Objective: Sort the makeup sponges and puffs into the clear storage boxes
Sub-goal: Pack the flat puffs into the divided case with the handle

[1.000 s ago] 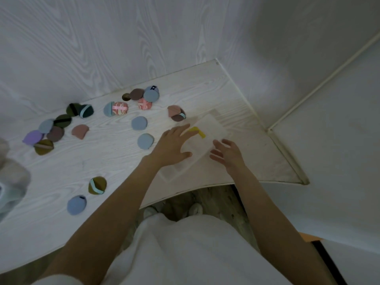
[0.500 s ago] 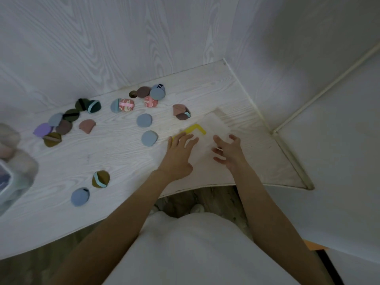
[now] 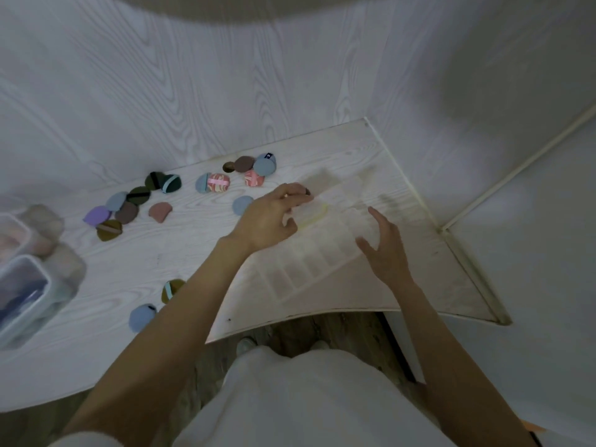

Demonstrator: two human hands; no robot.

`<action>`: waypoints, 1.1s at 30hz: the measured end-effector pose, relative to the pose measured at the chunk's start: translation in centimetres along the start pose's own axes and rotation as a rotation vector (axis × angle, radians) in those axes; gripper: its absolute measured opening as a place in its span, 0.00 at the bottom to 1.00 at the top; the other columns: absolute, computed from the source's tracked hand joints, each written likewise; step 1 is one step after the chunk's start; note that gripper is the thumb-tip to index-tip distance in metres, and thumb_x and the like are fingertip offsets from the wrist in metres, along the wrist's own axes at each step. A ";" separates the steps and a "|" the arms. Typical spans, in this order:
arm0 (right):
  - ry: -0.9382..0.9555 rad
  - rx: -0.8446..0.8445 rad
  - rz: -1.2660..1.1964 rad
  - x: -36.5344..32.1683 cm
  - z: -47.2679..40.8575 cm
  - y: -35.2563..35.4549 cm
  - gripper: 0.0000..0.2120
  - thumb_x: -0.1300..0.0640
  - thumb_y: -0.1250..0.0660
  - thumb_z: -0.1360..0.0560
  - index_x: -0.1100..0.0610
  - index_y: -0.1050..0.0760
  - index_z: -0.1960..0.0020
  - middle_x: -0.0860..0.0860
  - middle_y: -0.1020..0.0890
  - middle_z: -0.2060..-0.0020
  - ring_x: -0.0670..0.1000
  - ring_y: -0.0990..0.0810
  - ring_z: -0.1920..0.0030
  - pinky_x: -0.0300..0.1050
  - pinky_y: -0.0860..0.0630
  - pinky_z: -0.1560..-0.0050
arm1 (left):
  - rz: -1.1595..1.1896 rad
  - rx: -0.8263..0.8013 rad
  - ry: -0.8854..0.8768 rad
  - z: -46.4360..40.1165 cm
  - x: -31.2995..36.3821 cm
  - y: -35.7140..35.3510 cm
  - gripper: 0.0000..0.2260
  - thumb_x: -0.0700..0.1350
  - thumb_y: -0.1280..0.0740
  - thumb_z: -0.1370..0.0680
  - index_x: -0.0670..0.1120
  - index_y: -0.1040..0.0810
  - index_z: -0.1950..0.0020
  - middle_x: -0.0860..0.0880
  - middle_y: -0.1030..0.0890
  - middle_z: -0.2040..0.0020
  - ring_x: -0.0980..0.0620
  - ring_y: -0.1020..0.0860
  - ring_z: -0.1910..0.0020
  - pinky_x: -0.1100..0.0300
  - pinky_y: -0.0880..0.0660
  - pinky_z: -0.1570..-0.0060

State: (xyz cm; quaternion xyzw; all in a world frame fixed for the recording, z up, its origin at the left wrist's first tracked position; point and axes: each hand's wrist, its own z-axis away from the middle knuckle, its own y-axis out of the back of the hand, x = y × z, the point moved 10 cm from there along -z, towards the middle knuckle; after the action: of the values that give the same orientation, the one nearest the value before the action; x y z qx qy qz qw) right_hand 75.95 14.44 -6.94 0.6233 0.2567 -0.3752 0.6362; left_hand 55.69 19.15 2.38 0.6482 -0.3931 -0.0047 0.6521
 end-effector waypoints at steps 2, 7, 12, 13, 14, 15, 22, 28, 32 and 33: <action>0.006 -0.085 0.073 0.3 -0.3 -1.2 0.27 0.54 0.37 0.24 0.51 0.41 0.27 0.53 0.33 0.31 0.54 0.34 0.32 0.49 0.34 0.37 | -0.102 0.094 0.020 -0.1 -0.9 1.5 0.20 0.38 0.32 0.28 0.48 0.24 0.37 0.48 0.22 0.43 0.50 0.21 0.53 0.68 0.30 0.62; -0.071 -0.084 0.050 1.6 -0.2 -1.2 0.30 0.64 0.36 0.25 0.54 0.42 0.26 0.58 0.32 0.34 0.57 0.30 0.35 0.47 0.32 0.40 | 0.022 0.366 0.299 4.6 -5.1 1.9 0.18 0.51 0.33 0.25 0.46 0.25 0.38 0.45 0.23 0.41 0.47 0.25 0.43 0.57 0.28 0.47; -0.110 -0.014 0.164 2.7 1.2 -0.9 0.27 0.63 0.39 0.23 0.55 0.42 0.26 0.59 0.34 0.33 0.60 0.32 0.35 0.55 0.33 0.35 | 0.051 0.341 0.756 11.5 -8.4 -2.4 0.36 0.54 0.29 0.28 0.43 0.41 0.27 0.39 0.38 0.29 0.39 0.37 0.32 0.46 0.37 0.37; -0.111 0.007 0.180 2.6 1.4 -0.7 0.27 0.63 0.40 0.22 0.55 0.43 0.25 0.60 0.34 0.32 0.61 0.33 0.34 0.55 0.34 0.35 | 0.126 0.296 0.806 12.0 -8.5 -3.5 0.38 0.53 0.29 0.28 0.44 0.44 0.26 0.39 0.39 0.29 0.40 0.37 0.32 0.47 0.36 0.37; -0.115 0.018 0.197 2.5 1.4 -0.7 0.27 0.63 0.41 0.22 0.55 0.44 0.25 0.60 0.35 0.32 0.61 0.34 0.34 0.54 0.34 0.36 | 0.215 0.236 0.836 12.2 -8.6 -4.8 0.38 0.53 0.29 0.29 0.44 0.45 0.25 0.40 0.39 0.29 0.41 0.35 0.33 0.48 0.33 0.38; -0.127 0.022 0.213 2.5 1.4 -0.7 0.27 0.63 0.41 0.22 0.55 0.44 0.25 0.60 0.35 0.32 0.61 0.34 0.34 0.54 0.35 0.37 | 0.291 0.163 0.853 12.2 -8.5 -6.1 0.38 0.53 0.29 0.29 0.45 0.44 0.26 0.42 0.38 0.29 0.43 0.32 0.35 0.51 0.31 0.41; -0.194 0.070 0.204 3.8 2.3 0.6 0.28 0.60 0.39 0.23 0.57 0.45 0.25 0.61 0.35 0.33 0.61 0.33 0.35 0.54 0.34 0.36 | 0.266 -0.056 0.708 9.0 -7.2 -8.6 0.35 0.41 0.28 0.29 0.47 0.40 0.26 0.48 0.45 0.24 0.49 0.30 0.35 0.63 0.31 0.48; -0.068 0.166 0.320 1.0 3.3 1.3 0.25 0.50 0.40 0.24 0.59 0.35 0.30 0.63 0.34 0.34 0.63 0.38 0.34 0.58 0.40 0.35 | 0.235 -0.062 0.685 8.3 -8.1 -7.7 0.27 0.50 0.34 0.24 0.47 0.38 0.27 0.45 0.34 0.30 0.48 0.28 0.38 0.58 0.31 0.44; 0.293 0.186 0.366 -6.7 3.8 -1.8 0.19 0.51 0.43 0.27 0.57 0.25 0.41 0.58 0.25 0.40 0.58 0.38 0.35 0.57 0.39 0.36 | 0.234 0.158 0.574 10.8 -8.6 -2.8 0.18 0.47 0.35 0.22 0.46 0.30 0.33 0.45 0.25 0.37 0.48 0.25 0.42 0.56 0.27 0.46; 0.365 0.155 0.347 -8.6 3.8 -2.9 0.17 0.52 0.43 0.27 0.57 0.23 0.43 0.57 0.24 0.42 0.58 0.37 0.36 0.55 0.39 0.36 | 0.232 0.214 0.540 11.6 -8.7 -1.4 0.16 0.45 0.36 0.22 0.46 0.28 0.35 0.46 0.23 0.40 0.49 0.23 0.44 0.57 0.27 0.47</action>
State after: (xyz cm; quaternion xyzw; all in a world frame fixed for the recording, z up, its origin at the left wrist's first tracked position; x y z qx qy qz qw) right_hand 68.09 12.25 -1.54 0.7625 0.2269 -0.1602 0.5843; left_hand 44.39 13.60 -4.97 0.6420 -0.2752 0.2836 0.6571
